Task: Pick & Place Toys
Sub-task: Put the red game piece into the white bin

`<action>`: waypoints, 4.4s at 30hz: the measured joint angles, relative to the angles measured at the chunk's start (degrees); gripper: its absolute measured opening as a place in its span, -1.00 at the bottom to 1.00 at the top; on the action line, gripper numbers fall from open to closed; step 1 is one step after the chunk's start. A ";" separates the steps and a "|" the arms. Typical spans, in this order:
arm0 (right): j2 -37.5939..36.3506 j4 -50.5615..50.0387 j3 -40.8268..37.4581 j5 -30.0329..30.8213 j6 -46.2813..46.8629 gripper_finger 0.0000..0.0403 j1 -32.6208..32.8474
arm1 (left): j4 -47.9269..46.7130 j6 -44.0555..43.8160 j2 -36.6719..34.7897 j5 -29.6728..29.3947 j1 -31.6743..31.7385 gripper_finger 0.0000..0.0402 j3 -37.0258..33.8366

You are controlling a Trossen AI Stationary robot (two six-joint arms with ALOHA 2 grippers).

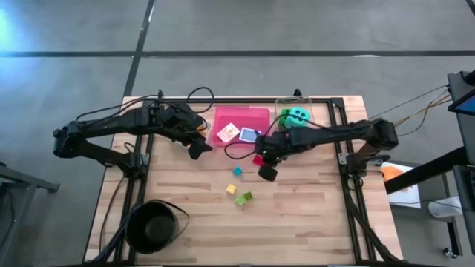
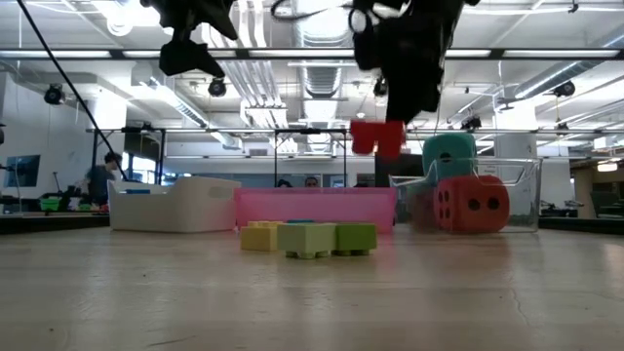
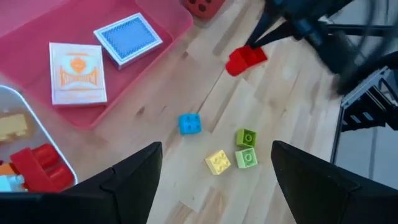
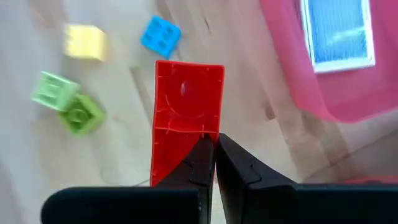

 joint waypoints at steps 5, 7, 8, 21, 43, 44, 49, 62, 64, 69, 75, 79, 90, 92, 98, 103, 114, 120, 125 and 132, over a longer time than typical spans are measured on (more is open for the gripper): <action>-5.21 4.62 0.00 -6.67 0.72 -0.96 -0.51 | 4.18 2.87 -0.09 2.19 -0.11 0.51 0.00; -7.02 7.97 0.00 -7.95 2.26 -0.96 -0.50 | 7.71 5.01 -0.03 5.27 -0.70 0.51 0.00; -7.77 9.75 0.01 -8.28 3.14 -0.96 -0.50 | 9.30 6.19 -0.03 6.76 -1.13 0.51 0.00; -12.02 31.32 0.04 -16.92 10.43 -0.96 -0.35 | 27.92 20.00 0.02 7.45 -6.64 0.51 -0.01; -11.47 39.30 0.04 -16.96 10.21 -0.96 -0.37 | 40.15 6.89 6.85 12.84 -7.08 0.51 0.76; -11.47 39.32 0.04 -16.91 10.18 -0.96 -0.37 | 40.32 6.22 7.18 13.31 -7.12 0.51 0.76; -11.47 39.54 0.04 -16.79 9.79 -0.96 -0.43 | 41.32 0.54 9.47 16.20 -7.13 0.50 0.76; -11.52 39.63 0.15 -16.86 8.92 -0.96 -0.35 | 42.69 -3.26 9.39 17.07 -7.06 -0.06 0.74; -11.54 39.45 0.15 -16.91 8.94 -0.96 -0.23 | 42.69 -3.25 9.25 17.05 -6.93 -0.11 0.74; -11.63 39.53 0.17 -16.92 9.49 -0.96 -0.01 | 42.51 -3.25 9.20 16.87 -6.91 -0.09 1.25; -11.45 38.71 0.07 -16.96 9.59 -0.96 0.30 | 43.82 -3.22 9.03 16.87 -7.08 0.24 1.44; -11.34 38.71 -0.02 -16.77 9.62 -0.96 0.29 | 43.68 -2.75 8.90 17.09 -7.08 0.40 1.60; -11.39 39.25 0.00 -16.80 9.73 -0.96 0.26 | 43.20 -2.73 8.94 18.96 -7.13 0.42 1.60; -11.36 39.28 0.00 -16.79 9.75 -0.96 0.29 | 43.19 -2.73 8.94 19.06 -7.13 0.42 1.60; -11.39 39.29 0.00 -16.81 9.73 -0.96 0.29 | 43.17 -2.60 8.98 19.06 -7.10 0.34 1.60; -11.41 39.49 0.04 -16.83 9.73 -0.96 0.29 | 43.00 -2.62 9.00 19.00 -7.06 -0.01 1.55; -11.45 40.30 0.04 -16.99 9.97 -0.96 0.31 | 43.02 -3.00 9.00 18.76 -7.06 -0.36 1.51; -11.45 40.48 0.04 -16.96 10.63 -0.96 0.31 | 43.04 -4.58 9.00 18.80 -7.06 -0.36 1.51; -11.45 40.54 0.04 -16.82 10.69 -0.90 0.31 | 42.97 -4.77 8.67 18.81 -7.06 -0.36 1.51; -11.47 40.26 0.04 -16.33 10.38 -0.39 0.33 | 39.12 -4.69 6.88 20.33 -6.84 -0.36 1.51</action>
